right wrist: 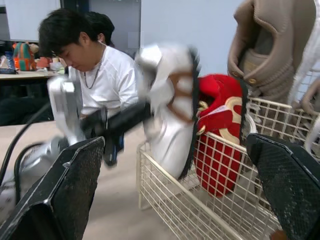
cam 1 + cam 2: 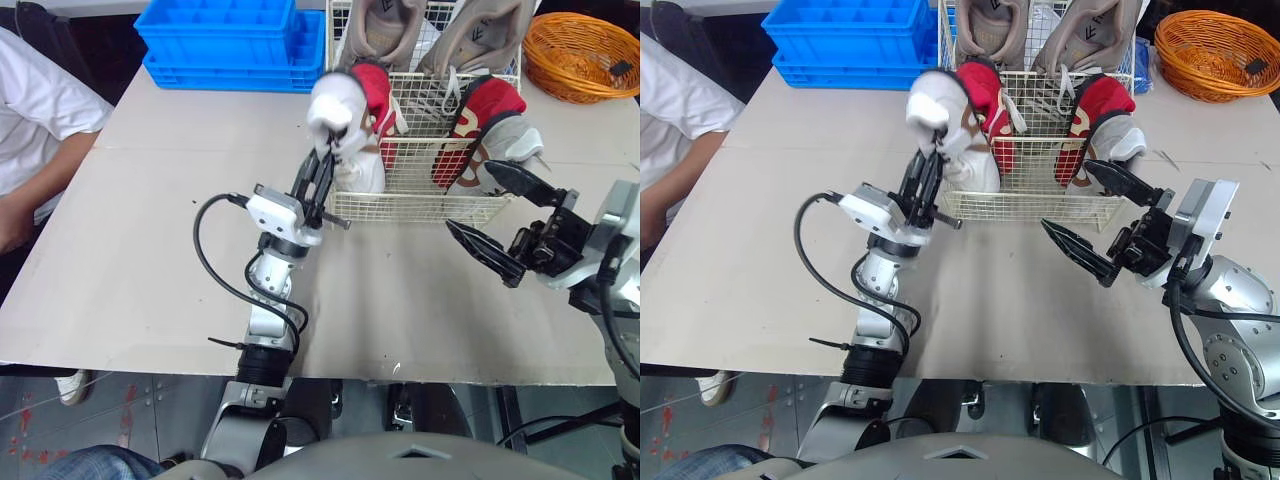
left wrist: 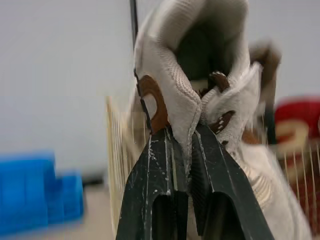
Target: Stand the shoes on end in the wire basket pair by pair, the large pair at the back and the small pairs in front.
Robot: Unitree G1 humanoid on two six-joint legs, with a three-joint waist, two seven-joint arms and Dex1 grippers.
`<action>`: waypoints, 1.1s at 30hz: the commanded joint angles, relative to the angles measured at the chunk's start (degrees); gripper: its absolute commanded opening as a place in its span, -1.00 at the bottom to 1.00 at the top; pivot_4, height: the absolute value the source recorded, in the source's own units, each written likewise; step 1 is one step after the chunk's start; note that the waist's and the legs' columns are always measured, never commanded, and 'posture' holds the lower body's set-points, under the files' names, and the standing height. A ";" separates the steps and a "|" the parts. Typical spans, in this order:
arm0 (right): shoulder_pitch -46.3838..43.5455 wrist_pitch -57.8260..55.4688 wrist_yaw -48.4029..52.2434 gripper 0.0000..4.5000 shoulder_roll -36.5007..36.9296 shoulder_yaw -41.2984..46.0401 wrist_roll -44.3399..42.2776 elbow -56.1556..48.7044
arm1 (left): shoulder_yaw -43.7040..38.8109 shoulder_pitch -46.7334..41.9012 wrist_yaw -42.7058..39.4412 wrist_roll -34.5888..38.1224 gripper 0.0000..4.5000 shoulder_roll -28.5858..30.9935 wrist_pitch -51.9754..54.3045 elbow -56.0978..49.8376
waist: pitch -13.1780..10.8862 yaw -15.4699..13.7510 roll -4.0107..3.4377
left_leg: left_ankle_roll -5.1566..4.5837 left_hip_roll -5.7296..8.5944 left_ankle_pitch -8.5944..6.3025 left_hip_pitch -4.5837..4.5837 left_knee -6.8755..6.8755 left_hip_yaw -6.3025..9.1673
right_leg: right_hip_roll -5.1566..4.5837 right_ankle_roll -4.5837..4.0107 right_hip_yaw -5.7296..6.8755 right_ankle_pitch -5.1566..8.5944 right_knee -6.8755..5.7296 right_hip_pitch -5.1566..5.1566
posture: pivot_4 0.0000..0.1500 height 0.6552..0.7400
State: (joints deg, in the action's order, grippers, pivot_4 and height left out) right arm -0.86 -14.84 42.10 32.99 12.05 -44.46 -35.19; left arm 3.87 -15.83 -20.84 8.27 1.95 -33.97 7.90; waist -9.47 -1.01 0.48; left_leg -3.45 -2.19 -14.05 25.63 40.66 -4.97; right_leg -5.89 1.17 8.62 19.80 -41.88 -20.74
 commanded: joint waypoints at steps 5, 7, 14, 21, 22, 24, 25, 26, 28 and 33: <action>0.12 0.73 -0.18 1.00 -0.08 1.03 -0.32 -2.21 | 2.23 1.43 -2.60 0.45 -0.99 1.88 4.74 -2.36 | 0.00 -0.10 0.00 | -0.03 0.01 -0.02 0.01 -0.01 -0.02 | -0.01 0.00 0.00 0.00 0.05 0.01 | 1.00 -0.27; 0.05 0.81 -0.22 1.00 -0.23 0.93 -0.19 -2.17 | 2.25 2.09 -3.19 0.90 -0.99 2.73 6.27 -3.23 | 0.00 -0.10 0.00 | -0.03 0.01 -0.02 0.01 -0.01 -0.01 | -0.01 0.00 0.00 0.00 0.05 0.01 | 1.00 -0.27; 0.09 1.09 -0.11 1.00 -0.61 0.73 0.45 -1.81 | 3.44 4.90 -8.43 6.29 -0.41 5.80 14.08 -8.38 | 0.01 -0.03 -0.01 | -0.02 0.01 -0.02 -0.01 -0.07 -0.01 | -0.01 0.00 0.00 0.00 0.07 0.01 | 1.00 -0.27; 0.66 1.36 0.19 1.00 -0.83 1.17 0.77 -1.66 | 2.50 7.15 -10.75 9.21 0.92 8.25 19.29 -13.24 | 0.00 -0.06 -0.02 | -0.03 0.01 -0.02 -0.01 -0.10 0.00 | -0.02 0.00 -0.01 0.00 0.09 0.01 | 1.00 -0.27; 0.82 1.42 0.22 1.00 -0.87 1.24 0.80 -1.66 | 2.26 7.51 -11.02 9.52 0.96 8.68 19.94 -13.91 | 0.00 -0.04 -0.02 | -0.03 0.01 -0.02 -0.02 -0.12 0.00 | -0.02 0.00 -0.01 0.01 0.09 0.01 | 1.00 -0.27; 1.19 1.53 0.32 1.00 -0.89 1.42 0.83 -1.66 | 1.86 8.16 -11.47 10.07 0.96 9.39 21.05 -15.10 | -0.01 -0.03 -0.03 | -0.03 0.01 -0.02 -0.03 -0.17 0.00 | -0.02 0.00 -0.01 0.01 0.09 0.00 | 1.00 -0.27; 1.49 1.62 0.43 1.00 -0.89 1.54 0.84 -1.65 | 1.65 8.58 -11.89 10.66 0.96 9.90 21.73 -15.92 | -0.01 -0.03 -0.03 | -0.03 0.01 -0.02 -0.03 -0.18 0.00 | -0.02 0.00 -0.01 0.01 0.09 0.00 | 1.00 -0.27; 1.78 1.67 0.48 1.00 -0.86 1.66 0.84 -1.68 | 1.46 8.95 -12.25 11.22 0.96 10.34 22.45 -16.69 | -0.02 -0.04 -0.02 | -0.02 0.01 -0.02 -0.02 -0.20 0.00 | -0.02 0.00 -0.01 0.01 0.10 -0.01 | 1.00 -0.27; 2.55 1.92 0.76 1.00 -0.69 1.99 1.08 -1.57 | 0.91 9.76 -12.84 12.21 0.96 11.36 23.74 -18.38 | -0.03 -0.03 -0.03 | -0.02 0.01 -0.02 0.00 -0.26 -0.01 | -0.02 0.00 -0.01 0.01 0.17 -0.03 | 1.00 -0.27; 5.14 2.91 1.90 1.00 -0.04 3.76 1.61 -0.79 | -1.51 12.61 -15.80 17.74 0.96 15.37 28.84 -24.43 | -0.05 0.00 -0.03 | -0.02 0.01 -0.02 -0.01 -0.31 -0.02 | -0.02 0.00 -0.02 0.01 0.25 -0.02 | 1.00 -0.27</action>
State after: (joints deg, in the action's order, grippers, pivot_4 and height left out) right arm 4.02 -13.33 43.52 32.33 13.44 -42.62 -35.01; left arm 3.90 -3.49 -35.55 23.46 16.60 -6.12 -12.84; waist -9.52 -1.02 0.44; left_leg -3.46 -2.18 -14.08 25.63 40.34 -4.98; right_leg -5.91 1.17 8.61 19.81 -41.62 -20.77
